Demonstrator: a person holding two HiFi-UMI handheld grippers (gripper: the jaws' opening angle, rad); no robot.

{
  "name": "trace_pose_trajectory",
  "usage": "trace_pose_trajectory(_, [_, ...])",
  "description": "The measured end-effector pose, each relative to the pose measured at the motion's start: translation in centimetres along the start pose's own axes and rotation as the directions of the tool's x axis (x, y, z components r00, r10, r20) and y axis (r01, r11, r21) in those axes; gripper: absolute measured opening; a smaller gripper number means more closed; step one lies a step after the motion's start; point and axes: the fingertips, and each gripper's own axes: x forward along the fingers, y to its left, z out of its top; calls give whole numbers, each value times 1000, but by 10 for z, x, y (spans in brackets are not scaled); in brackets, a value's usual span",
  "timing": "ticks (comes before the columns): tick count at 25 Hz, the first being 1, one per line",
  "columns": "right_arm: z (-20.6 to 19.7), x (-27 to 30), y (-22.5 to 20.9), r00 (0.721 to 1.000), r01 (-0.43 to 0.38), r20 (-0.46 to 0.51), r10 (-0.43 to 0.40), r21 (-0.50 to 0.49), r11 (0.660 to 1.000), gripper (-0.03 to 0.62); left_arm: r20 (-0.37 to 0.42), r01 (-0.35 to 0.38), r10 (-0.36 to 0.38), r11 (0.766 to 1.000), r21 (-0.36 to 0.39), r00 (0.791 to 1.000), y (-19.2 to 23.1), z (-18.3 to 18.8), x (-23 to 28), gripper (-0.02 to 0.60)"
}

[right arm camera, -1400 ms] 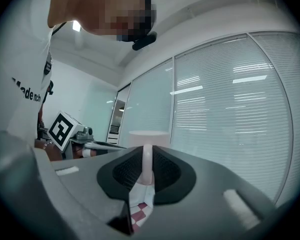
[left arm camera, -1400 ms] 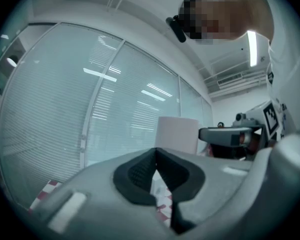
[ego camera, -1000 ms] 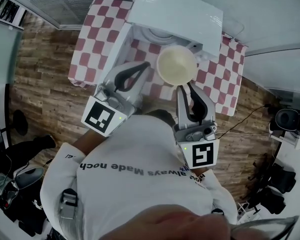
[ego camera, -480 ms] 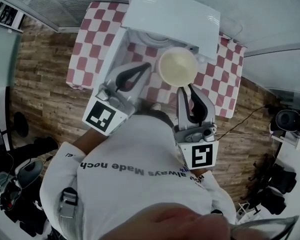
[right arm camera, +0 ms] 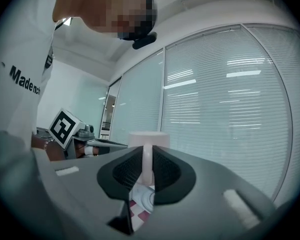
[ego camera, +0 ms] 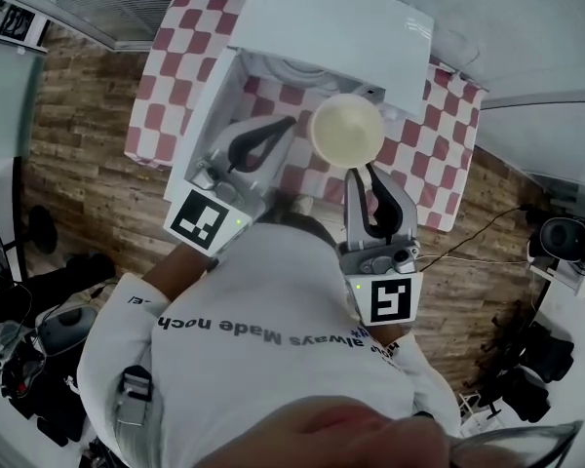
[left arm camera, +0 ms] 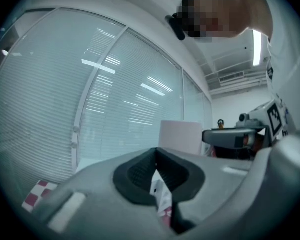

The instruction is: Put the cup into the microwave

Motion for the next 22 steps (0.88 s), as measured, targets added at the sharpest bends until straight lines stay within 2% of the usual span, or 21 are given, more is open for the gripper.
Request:
trace_pose_trajectory(6, [-36, 15, -4, 1000, -4, -28, 5, 11, 1000, 43, -21, -9, 8, 1000, -27, 1000, 15, -34, 7, 3])
trace_pose_trajectory(22, [-170, 71, -34, 993, 22, -115, -17, 46, 999, 42, -93, -60, 52, 994, -86, 994, 68, -147, 48, 3])
